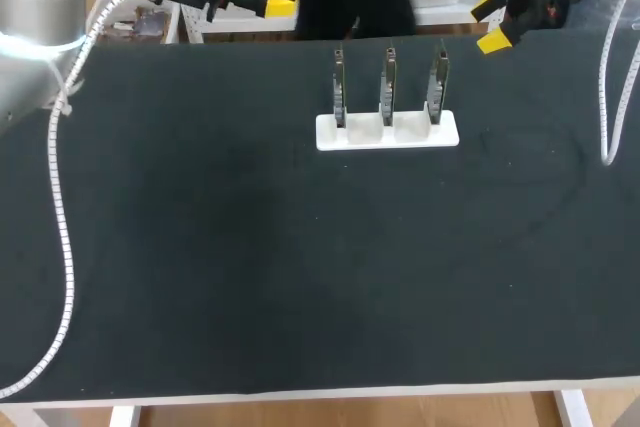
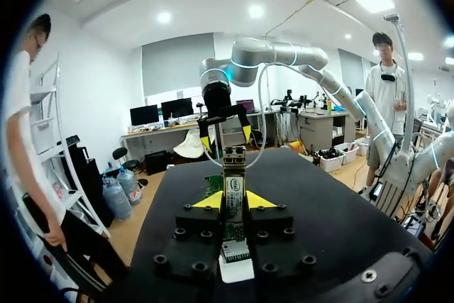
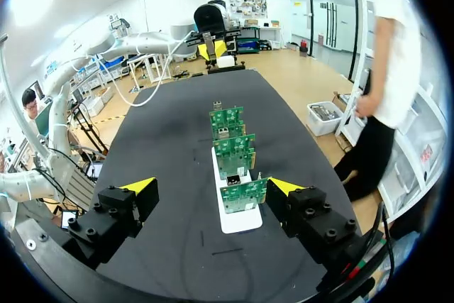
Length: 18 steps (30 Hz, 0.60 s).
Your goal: Pick up the optical module with the left hand, and insert it into the network port with the right hand.
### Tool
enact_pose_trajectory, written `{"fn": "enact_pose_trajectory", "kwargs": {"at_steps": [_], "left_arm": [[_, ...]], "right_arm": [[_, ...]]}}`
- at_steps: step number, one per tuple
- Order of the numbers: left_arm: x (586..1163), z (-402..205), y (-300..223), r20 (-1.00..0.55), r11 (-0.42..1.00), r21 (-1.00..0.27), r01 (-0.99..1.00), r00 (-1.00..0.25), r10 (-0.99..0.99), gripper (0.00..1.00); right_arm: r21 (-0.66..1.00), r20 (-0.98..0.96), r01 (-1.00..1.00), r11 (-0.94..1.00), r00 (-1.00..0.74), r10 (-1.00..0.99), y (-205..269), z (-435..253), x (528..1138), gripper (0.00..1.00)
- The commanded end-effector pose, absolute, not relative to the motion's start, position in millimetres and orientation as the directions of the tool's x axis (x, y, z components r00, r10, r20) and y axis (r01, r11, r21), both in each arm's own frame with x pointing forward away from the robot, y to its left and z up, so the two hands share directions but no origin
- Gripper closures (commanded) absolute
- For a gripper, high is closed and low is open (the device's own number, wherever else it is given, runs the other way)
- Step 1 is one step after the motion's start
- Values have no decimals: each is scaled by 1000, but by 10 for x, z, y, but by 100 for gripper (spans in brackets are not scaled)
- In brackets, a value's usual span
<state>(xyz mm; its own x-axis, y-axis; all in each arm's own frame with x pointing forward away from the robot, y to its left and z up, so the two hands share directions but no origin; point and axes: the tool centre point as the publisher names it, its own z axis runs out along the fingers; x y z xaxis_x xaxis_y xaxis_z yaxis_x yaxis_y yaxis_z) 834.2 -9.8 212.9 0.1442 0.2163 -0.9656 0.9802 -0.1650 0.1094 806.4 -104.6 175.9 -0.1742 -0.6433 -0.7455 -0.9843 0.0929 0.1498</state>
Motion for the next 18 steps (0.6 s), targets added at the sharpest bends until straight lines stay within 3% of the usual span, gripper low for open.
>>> {"fn": "enact_pose_trajectory", "kwargs": {"at_steps": [1, 11, 18], "left_arm": [[8244, 2149, -262, -965, -84, 156, 984, 170, 199, 100], [8498, 2179, -516, -967, -43, 174, 984, 179, 180, 100], [8543, 2107, -780, -984, -77, 107, 991, 117, 137, 100]], "right_arm": [[146, -745, -984, 99, -175, -644, -1043, 1765, 8037, 0], [146, -745, -984, 99, -175, -644, -1043, 1765, 8037, 0], [146, -745, -984, 99, -175, -644, -1043, 1765, 8037, 0]]}}
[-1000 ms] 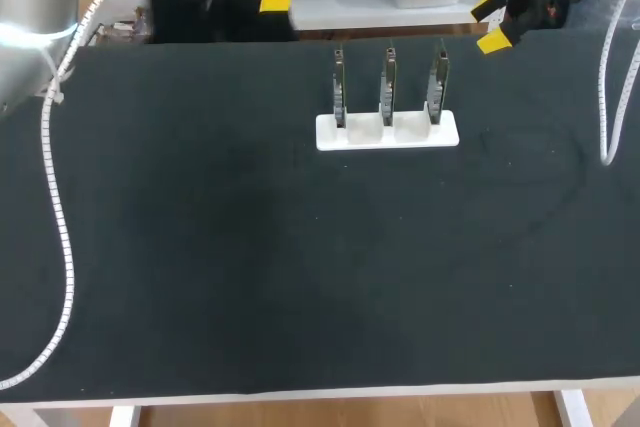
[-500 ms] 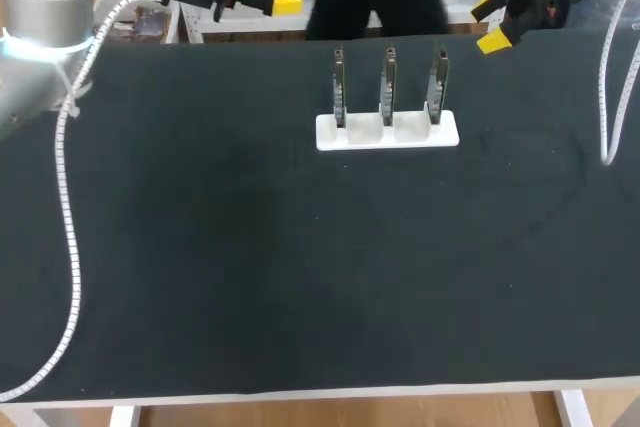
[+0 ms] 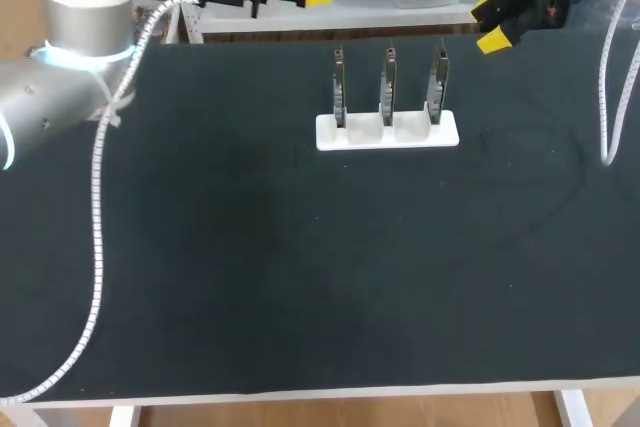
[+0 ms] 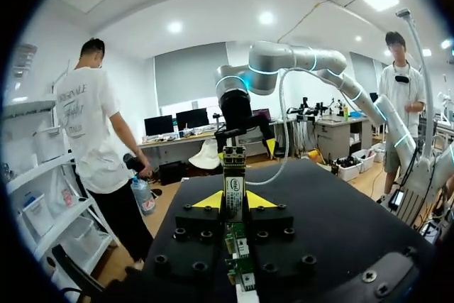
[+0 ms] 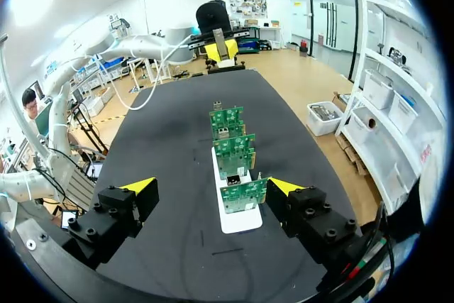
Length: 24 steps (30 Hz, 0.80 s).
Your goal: Pick up the optical module with the left hand, and insert it into the network port with the right hand.
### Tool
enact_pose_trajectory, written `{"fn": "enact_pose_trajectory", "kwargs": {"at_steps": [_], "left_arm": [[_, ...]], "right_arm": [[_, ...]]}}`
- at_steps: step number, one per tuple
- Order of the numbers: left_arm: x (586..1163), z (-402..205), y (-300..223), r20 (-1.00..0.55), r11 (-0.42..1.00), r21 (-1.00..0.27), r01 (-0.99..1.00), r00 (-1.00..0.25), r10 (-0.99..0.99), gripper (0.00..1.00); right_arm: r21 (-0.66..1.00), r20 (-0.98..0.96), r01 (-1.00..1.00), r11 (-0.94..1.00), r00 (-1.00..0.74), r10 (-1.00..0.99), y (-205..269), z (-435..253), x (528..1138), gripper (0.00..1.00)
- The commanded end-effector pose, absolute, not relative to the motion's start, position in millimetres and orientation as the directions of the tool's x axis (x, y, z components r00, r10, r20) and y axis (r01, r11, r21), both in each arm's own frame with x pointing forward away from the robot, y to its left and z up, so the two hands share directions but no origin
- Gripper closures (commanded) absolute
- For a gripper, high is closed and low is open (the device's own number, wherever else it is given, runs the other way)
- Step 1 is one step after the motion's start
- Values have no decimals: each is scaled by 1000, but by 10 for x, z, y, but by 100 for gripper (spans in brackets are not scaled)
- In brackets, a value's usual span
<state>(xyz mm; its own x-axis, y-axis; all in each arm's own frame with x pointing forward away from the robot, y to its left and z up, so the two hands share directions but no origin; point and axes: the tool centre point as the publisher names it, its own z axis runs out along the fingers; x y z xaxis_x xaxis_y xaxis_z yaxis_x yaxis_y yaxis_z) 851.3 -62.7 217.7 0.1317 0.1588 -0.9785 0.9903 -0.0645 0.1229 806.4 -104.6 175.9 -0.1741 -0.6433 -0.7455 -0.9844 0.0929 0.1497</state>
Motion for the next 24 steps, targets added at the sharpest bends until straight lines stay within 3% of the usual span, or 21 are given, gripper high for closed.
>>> {"fn": "enact_pose_trajectory", "kwargs": {"at_steps": [1, 24], "left_arm": [[8535, 2094, -826, -985, -87, 95, 992, 106, 134, 100], [8490, 2140, -1165, -994, -197, 36, 980, 55, 96, 100]], "right_arm": [[146, -745, -984, 99, -175, -644, -1043, 1765, 8037, 0], [146, -745, -984, 99, -175, -644, -1043, 1765, 8037, 0]]}}
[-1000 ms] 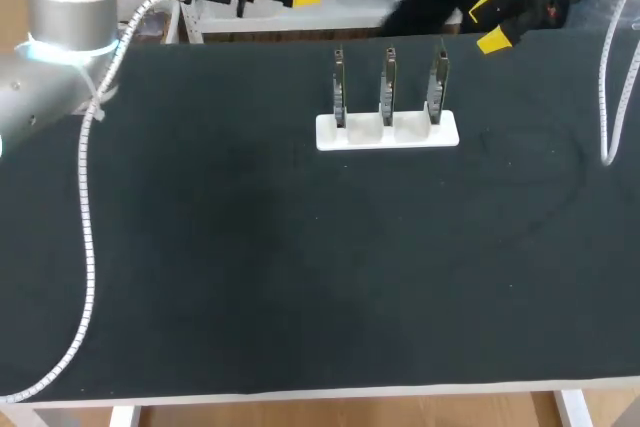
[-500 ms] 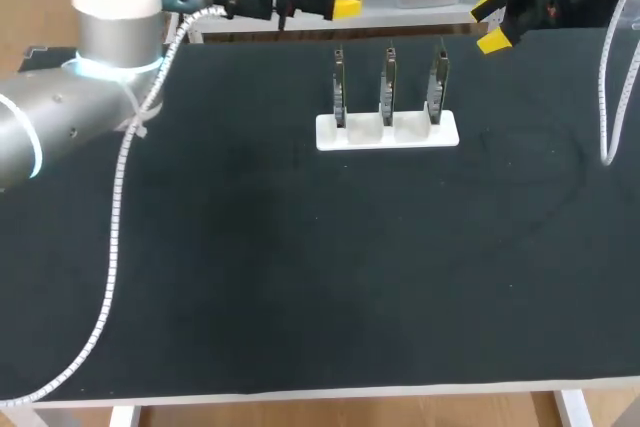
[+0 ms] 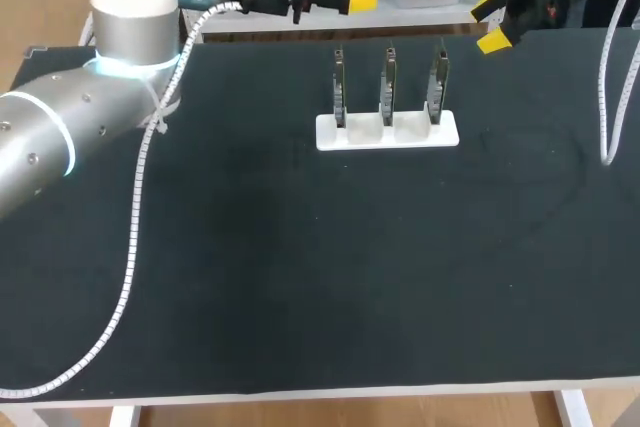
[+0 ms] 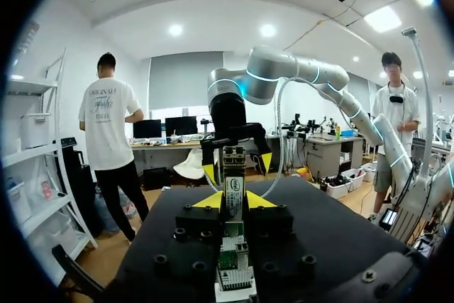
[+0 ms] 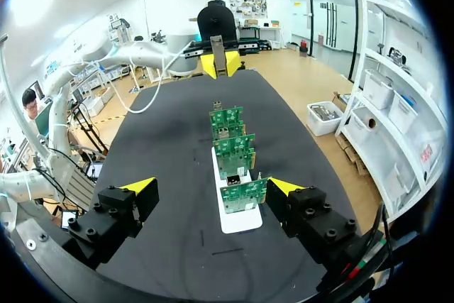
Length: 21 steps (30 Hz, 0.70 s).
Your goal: Pick up the optical module with the left hand, and insert it into the network port with the right hand.
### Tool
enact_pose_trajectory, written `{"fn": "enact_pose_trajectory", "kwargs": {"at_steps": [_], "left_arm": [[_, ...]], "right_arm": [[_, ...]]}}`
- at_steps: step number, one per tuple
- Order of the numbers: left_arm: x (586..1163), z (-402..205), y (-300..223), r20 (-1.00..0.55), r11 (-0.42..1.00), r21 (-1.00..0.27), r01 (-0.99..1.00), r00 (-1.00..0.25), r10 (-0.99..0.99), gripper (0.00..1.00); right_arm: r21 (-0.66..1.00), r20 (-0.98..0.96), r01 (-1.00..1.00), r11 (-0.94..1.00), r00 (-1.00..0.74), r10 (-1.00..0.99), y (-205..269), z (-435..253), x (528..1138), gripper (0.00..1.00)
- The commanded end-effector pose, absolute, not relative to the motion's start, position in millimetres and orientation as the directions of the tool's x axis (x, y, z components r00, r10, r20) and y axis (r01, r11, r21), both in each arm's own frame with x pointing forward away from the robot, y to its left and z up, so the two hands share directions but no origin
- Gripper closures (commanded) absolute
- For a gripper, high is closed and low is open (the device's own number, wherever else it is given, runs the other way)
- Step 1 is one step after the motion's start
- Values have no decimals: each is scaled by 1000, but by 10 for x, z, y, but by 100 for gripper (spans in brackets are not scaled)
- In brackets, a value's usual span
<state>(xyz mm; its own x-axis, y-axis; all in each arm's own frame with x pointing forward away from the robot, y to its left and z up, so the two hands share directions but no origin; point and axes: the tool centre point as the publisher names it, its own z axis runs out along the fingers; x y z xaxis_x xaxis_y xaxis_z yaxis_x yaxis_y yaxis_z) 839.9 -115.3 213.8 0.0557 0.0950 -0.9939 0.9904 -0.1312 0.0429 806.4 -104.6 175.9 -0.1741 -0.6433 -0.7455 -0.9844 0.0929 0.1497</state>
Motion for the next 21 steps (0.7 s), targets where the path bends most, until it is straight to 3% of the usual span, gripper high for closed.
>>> {"fn": "enact_pose_trajectory", "kwargs": {"at_steps": [1, 21], "left_arm": [[8490, 2140, -1165, -994, -197, 36, 980, 55, 96, 100], [8421, 2225, -1410, -995, -280, 44, 959, 66, 71, 100]], "right_arm": [[146, -745, -984, 99, -175, -644, -1043, 1765, 8037, 0], [146, -745, -984, 99, -175, -644, -1043, 1765, 8037, 0]]}}
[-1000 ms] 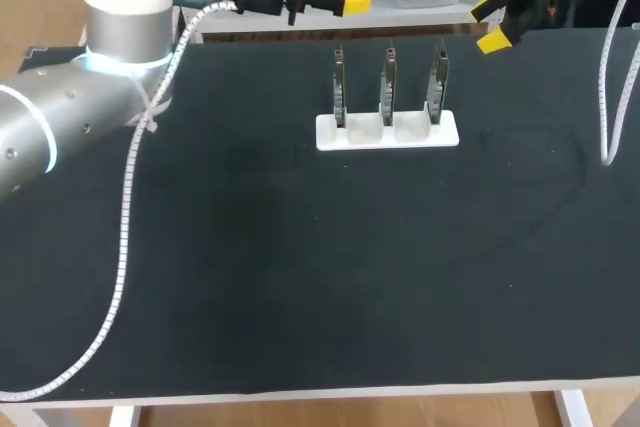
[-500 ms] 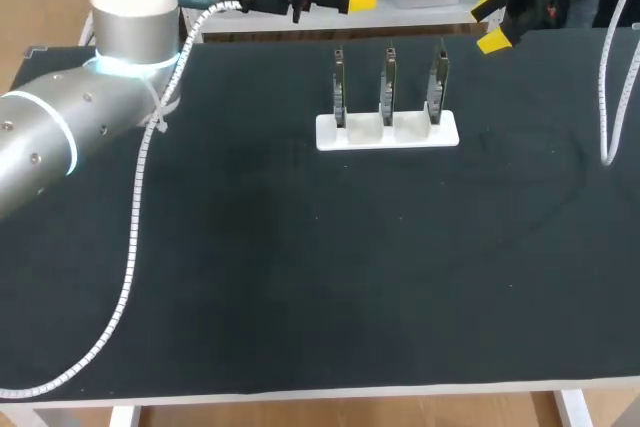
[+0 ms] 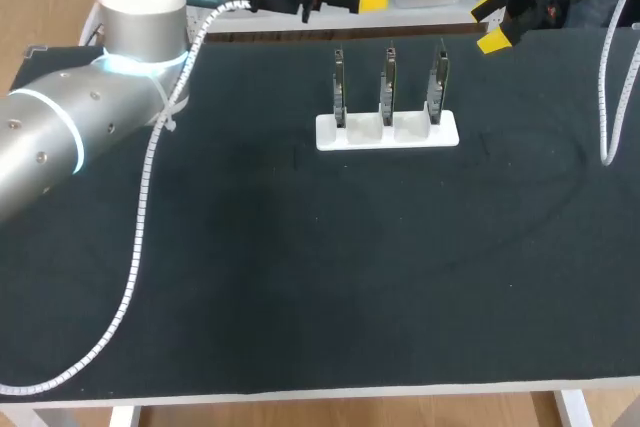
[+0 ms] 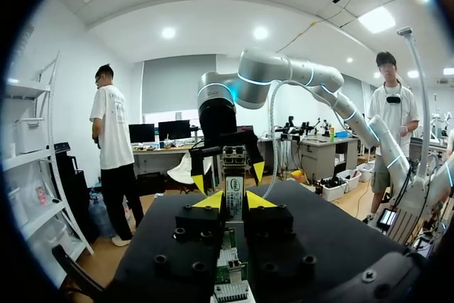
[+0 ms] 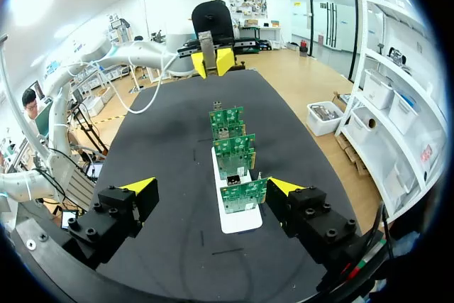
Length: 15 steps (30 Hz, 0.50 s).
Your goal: Pick up the optical module with the left hand, and insert it into the network port with the right hand.
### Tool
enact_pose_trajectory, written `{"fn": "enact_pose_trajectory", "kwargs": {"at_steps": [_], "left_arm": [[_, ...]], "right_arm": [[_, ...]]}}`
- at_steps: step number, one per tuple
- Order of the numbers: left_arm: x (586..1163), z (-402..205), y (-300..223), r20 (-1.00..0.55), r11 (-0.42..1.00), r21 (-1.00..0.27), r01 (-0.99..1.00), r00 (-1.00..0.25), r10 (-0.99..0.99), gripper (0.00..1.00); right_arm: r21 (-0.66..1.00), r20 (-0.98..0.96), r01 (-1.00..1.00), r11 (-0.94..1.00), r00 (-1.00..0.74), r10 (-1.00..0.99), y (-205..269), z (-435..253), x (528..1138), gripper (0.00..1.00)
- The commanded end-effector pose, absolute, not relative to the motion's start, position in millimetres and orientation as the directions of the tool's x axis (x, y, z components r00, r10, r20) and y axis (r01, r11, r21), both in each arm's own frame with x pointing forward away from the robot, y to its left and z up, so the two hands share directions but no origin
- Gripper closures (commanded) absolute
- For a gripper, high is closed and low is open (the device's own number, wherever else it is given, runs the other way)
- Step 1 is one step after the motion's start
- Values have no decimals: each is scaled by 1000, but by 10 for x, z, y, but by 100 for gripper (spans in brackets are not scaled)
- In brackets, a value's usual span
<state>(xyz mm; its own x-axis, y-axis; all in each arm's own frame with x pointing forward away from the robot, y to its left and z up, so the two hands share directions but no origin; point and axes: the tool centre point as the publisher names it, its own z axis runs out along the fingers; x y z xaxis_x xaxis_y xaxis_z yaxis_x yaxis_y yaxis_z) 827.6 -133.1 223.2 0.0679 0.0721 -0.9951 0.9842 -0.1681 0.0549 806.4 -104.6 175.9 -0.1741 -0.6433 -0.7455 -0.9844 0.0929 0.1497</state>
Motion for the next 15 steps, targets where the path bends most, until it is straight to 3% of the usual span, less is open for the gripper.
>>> {"fn": "enact_pose_trajectory", "kwargs": {"at_steps": [1, 15], "left_arm": [[8434, 2228, -1422, -995, -284, 42, 958, 66, 75, 100], [8536, 2149, -1662, -985, -311, -40, 949, 15, 170, 100]], "right_arm": [[146, -745, -984, 99, -175, -644, -1043, 1765, 8037, 0], [146, -745, -984, 99, -175, -644, -1043, 1765, 8037, 0]]}}
